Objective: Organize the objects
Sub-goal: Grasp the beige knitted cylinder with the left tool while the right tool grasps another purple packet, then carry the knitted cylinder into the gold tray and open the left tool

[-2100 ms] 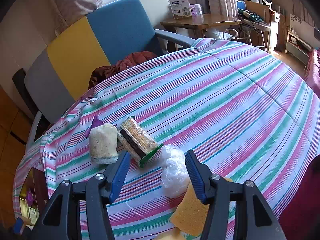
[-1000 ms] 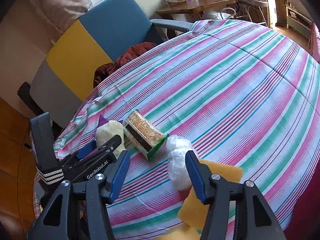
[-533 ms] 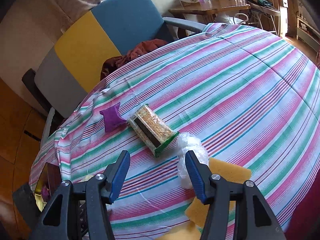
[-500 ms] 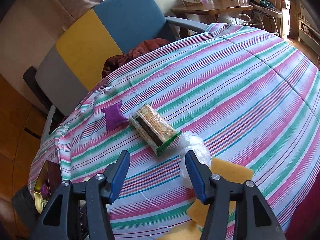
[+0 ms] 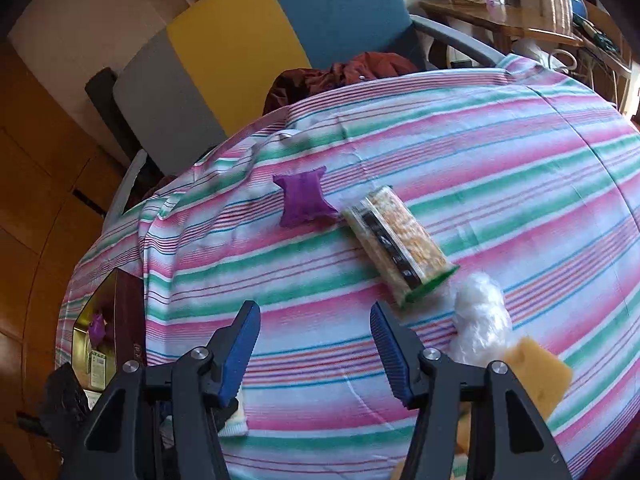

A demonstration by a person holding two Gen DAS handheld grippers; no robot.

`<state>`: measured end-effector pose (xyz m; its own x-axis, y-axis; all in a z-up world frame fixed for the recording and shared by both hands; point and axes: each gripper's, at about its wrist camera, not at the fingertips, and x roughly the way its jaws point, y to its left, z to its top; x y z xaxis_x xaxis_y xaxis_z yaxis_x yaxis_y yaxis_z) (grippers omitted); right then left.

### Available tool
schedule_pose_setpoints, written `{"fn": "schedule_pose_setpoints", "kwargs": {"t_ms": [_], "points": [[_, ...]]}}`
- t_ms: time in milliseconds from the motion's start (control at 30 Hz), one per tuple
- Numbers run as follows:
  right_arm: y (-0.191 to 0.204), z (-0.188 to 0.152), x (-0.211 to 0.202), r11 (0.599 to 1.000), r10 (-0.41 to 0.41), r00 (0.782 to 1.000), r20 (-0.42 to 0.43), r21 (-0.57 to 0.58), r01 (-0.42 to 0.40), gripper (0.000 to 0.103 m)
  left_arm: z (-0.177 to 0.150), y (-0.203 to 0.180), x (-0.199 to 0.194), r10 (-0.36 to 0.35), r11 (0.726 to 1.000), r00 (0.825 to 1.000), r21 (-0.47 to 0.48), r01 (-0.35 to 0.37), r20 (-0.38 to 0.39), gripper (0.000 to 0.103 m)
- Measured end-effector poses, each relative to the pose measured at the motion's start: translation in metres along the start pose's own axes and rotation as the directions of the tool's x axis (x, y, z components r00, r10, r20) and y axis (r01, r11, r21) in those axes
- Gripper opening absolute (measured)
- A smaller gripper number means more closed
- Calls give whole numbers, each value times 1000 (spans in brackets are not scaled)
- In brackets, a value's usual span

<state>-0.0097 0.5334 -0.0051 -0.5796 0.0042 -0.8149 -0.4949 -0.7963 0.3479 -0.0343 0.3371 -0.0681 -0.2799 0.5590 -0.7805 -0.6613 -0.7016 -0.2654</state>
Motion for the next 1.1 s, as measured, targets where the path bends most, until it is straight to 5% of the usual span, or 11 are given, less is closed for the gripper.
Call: {"fn": "schedule_pose_setpoints", "kwargs": {"t_ms": [300, 533, 600, 867, 1100], "points": [[17, 69, 79, 993, -101, 992, -70, -69, 97, 58, -1, 5, 2, -29, 1000, 1000, -11, 29, 10, 48], [14, 87, 128, 990, -131, 982, -134, -72, 122, 58, -1, 6, 4, -45, 999, 999, -8, 45, 18, 48], [17, 84, 132, 986, -145, 980, -136, -96, 133, 35, -1, 6, 4, -48, 999, 999, -10, 48, 18, 48], [33, 30, 95, 968, -128, 977, -171, -234, 86, 34, -2, 4, 4, -45, 999, 999, 2, 45, 29, 48], [6, -24, 56, 975, -171, 961, -217, -181, 132, 34, -5, 1, 3, -31, 999, 999, 20, 31, 41, 48]]}}
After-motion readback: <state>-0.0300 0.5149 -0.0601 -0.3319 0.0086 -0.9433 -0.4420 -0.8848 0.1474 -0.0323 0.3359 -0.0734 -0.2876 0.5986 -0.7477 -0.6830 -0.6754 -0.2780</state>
